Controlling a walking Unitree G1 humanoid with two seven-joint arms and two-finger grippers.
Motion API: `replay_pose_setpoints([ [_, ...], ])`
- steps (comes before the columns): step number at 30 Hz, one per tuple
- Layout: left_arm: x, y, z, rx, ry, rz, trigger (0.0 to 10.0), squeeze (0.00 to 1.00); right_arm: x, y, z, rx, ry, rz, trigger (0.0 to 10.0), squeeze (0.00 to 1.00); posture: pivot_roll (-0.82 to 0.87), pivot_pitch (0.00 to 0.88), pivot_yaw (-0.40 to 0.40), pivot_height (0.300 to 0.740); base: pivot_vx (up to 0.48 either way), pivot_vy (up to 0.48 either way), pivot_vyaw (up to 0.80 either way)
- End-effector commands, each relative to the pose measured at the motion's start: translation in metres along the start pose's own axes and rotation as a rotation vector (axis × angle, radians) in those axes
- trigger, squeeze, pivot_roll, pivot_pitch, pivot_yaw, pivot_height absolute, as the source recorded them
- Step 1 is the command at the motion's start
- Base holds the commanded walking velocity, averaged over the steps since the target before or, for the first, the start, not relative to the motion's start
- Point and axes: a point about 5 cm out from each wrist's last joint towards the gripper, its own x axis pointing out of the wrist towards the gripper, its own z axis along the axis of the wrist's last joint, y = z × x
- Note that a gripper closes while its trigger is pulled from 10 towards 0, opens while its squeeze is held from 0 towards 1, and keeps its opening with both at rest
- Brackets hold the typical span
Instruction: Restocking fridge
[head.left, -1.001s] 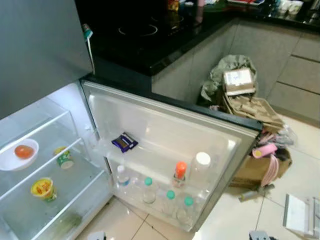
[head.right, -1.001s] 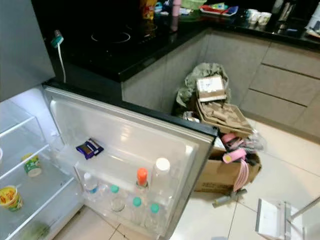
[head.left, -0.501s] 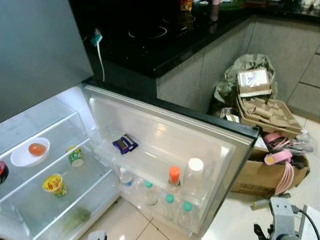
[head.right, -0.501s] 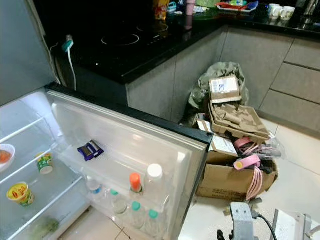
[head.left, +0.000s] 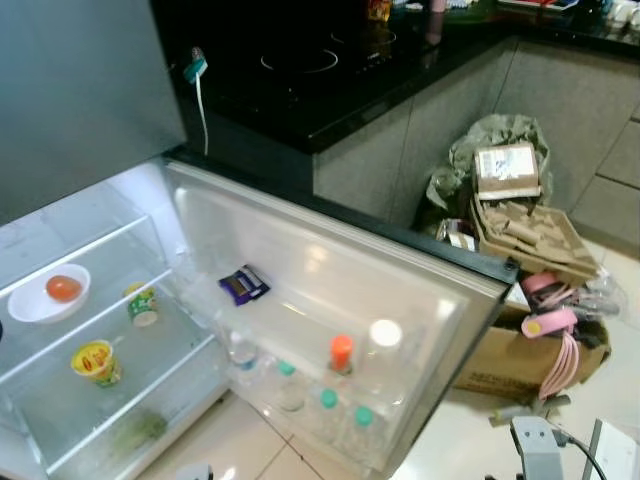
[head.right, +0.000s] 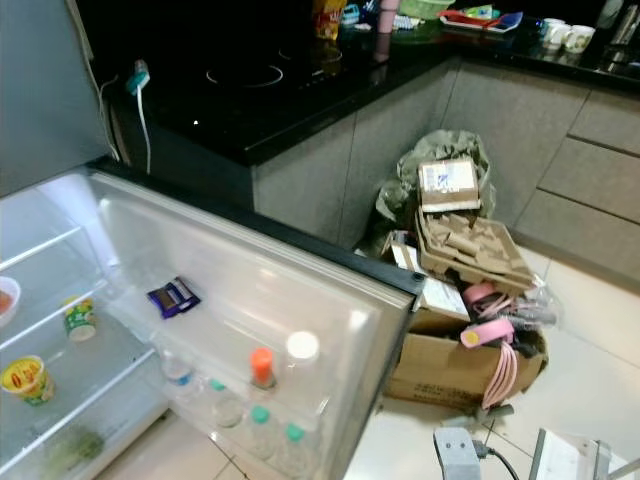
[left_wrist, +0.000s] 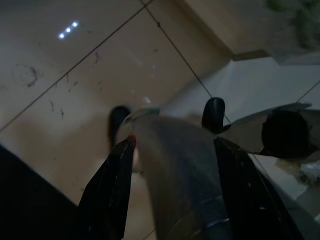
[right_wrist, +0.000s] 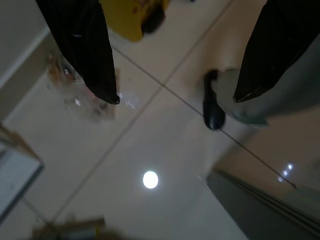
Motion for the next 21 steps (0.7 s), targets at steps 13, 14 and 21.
replay_pose_setpoints([
  [13, -0.001, 0.004, -0.005, 0.001, 0.036, 0.044, 10.0, 0.0, -0.001, 0.0, -0.006, 0.045, -0.011, -0.009, 10.0, 0.0, -0.08, 0.0, -0.013, 0.74, 0.0, 0.0, 0.0],
  [14, -0.001, 0.004, -0.006, -0.001, 0.037, 0.041, 10.0, 0.0, 0.0, -0.006, 0.017, 0.129, -0.103, -0.013, 10.0, 0.0, -0.08, 0.0, -0.014, 0.74, 0.0, 0.0, 0.0],
  [21, -0.001, 0.004, -0.006, -0.002, 0.037, 0.043, 10.0, 0.0, -0.002, -0.02, 0.079, 0.264, -0.333, 0.034, 10.0, 0.0, -0.08, 0.0, -0.015, 0.74, 0.0, 0.0, 0.0],
])
